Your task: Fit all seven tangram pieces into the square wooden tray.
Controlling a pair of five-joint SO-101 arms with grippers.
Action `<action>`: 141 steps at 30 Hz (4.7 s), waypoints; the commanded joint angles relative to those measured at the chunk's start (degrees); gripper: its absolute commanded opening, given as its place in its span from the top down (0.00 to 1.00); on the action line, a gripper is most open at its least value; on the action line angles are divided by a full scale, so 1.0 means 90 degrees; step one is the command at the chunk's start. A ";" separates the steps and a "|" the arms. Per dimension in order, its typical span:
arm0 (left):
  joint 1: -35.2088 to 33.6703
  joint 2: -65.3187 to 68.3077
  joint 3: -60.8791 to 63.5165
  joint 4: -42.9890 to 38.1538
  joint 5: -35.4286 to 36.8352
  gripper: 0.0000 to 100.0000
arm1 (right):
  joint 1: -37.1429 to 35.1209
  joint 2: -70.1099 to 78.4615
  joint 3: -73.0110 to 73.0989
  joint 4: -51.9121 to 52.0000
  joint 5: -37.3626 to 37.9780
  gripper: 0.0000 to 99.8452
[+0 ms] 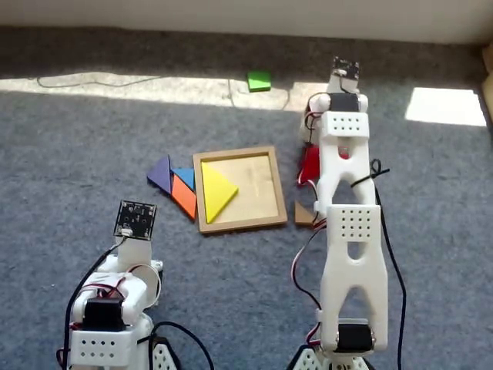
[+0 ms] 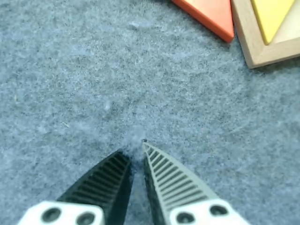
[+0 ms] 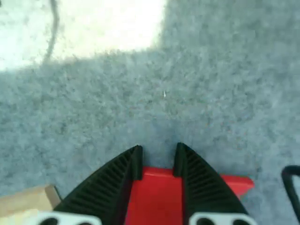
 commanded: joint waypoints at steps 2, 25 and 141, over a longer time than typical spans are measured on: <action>-0.0054 -0.0142 0.0132 0.0020 -0.0020 0.99 | 0.0190 -0.0171 -0.0523 0.1245 0.0977 0.88; -0.0054 -0.0142 0.0132 0.0020 -0.0020 0.99 | 0.0103 -0.3590 0.4107 0.1206 0.2344 0.99; -0.0054 -0.0142 0.0132 0.0020 -0.0020 0.99 | -0.0386 -0.5543 1.0418 -0.2203 0.6007 0.81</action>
